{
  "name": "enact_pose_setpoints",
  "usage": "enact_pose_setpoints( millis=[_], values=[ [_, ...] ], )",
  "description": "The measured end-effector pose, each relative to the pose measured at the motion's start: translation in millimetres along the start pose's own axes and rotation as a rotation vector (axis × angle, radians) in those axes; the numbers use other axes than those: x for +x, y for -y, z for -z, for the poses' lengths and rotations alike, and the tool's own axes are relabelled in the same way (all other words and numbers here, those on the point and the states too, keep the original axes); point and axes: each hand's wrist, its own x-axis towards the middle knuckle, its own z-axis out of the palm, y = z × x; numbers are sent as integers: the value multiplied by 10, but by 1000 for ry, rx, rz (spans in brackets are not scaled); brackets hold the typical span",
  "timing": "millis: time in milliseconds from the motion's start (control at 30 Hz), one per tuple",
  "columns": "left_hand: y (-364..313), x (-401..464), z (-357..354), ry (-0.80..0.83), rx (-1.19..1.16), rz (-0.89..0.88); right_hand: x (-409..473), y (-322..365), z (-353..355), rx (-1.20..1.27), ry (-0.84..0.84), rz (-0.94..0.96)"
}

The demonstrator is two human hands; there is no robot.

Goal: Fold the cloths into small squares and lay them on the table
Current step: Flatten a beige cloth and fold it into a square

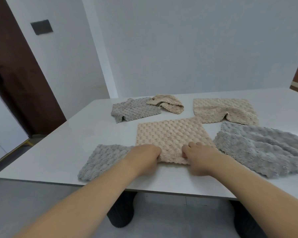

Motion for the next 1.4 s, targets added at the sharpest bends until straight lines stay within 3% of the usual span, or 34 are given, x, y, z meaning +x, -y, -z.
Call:
enact_pose_setpoints(
  millis=[133, 300, 467, 667, 867, 1100, 1233, 1300, 1400],
  values=[
    [-24, -14, -9, 124, -224, 69, -41, -146, 39, -95, -56, -51],
    [84, 53, 150, 2, -260, 22, 120, -441, 318, -31, -298, -100],
    [393, 344, 336, -64, -306, 62, 508, -663, 617, 16, -408, -31],
    [769, 903, 246, -94, -288, 129, 1218, -791, 486, 22, -395, -70],
    [1053, 1398, -118, 42, -144, 165, 1718, -909, 143, 68, -285, -152],
    [1173, 1579, -259, 53, -216, 134, 1872, -1053, 0, 172, -278, -118],
    [1176, 1611, -243, 84, -280, 138, 1891, -1063, 57, 211, -185, -137],
    [1179, 1628, -226, 76, -258, 118, 1882, -1060, 107, 360, -191, -154],
    [1184, 1613, -185, -3, -316, 98, 1833, -1102, 226, 803, -201, -192]
  ],
)
